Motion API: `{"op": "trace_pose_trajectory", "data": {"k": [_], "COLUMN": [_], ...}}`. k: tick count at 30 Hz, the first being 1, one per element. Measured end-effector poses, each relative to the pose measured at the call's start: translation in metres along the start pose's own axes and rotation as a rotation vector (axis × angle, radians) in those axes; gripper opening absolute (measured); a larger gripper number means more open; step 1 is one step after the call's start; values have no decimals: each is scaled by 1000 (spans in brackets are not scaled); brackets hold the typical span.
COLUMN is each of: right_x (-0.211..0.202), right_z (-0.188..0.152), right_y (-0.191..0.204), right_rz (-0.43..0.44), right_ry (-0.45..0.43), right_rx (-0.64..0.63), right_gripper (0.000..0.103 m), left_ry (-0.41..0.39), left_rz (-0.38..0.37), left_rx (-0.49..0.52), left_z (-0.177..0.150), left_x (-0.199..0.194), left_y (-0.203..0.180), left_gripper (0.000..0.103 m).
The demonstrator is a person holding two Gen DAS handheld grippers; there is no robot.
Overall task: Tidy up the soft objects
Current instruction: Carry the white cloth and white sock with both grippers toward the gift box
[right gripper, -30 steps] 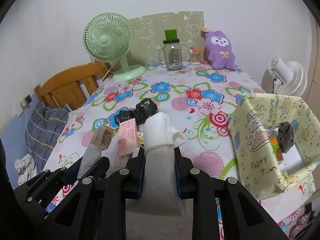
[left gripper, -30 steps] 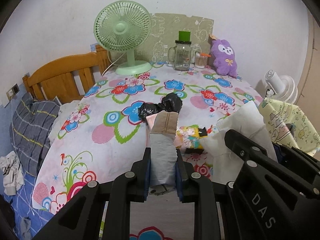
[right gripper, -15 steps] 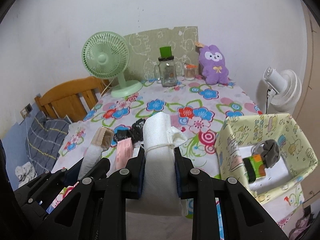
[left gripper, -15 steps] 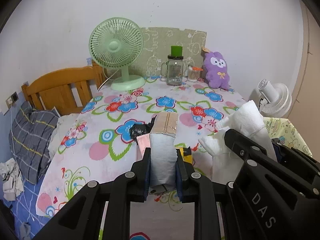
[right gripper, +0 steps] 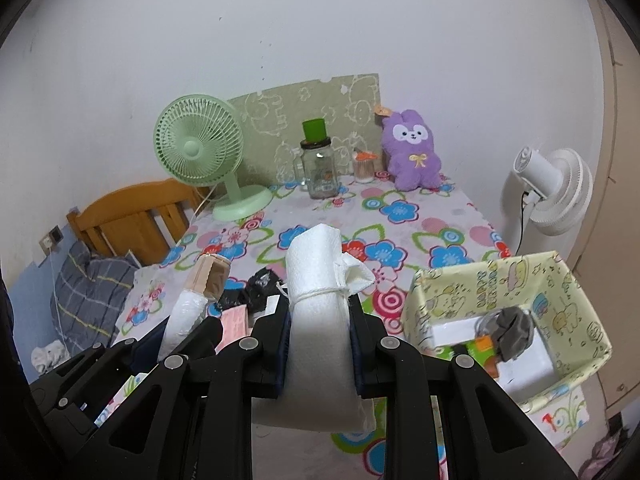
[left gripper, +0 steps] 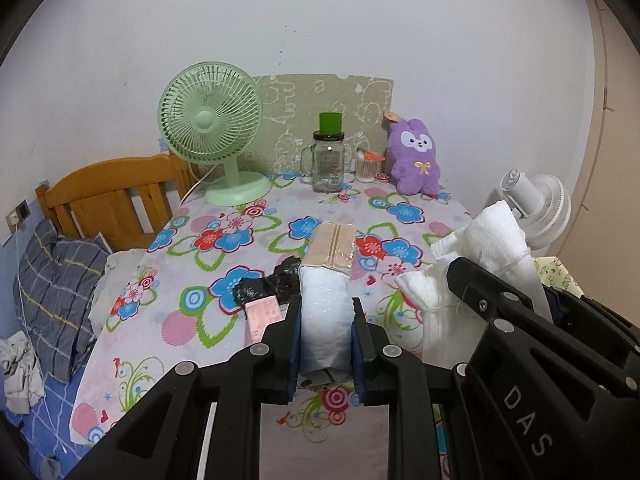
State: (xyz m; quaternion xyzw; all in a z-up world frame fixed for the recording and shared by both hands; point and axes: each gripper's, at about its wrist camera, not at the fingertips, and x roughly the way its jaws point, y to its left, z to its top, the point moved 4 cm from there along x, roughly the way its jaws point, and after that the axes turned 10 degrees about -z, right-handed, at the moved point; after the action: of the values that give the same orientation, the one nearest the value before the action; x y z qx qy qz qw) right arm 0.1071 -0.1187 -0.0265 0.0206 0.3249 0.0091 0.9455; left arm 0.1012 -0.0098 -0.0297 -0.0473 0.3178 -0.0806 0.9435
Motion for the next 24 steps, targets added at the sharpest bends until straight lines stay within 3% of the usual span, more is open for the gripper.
{"op": "trace_pose_trajectory", "data": {"k": [24], "right_x": [-3], "right_z": [21], "right_y": [-71], "right_rz": [-77], "right_ry": [-38], "right_rx": [58], "right_gripper": [27], "left_ry": [-17], "left_rz": [-80], "left_rx": [55], "left_z": [19], "left_x": [21], "left_y": [-69], "left_gripper": [19]}}
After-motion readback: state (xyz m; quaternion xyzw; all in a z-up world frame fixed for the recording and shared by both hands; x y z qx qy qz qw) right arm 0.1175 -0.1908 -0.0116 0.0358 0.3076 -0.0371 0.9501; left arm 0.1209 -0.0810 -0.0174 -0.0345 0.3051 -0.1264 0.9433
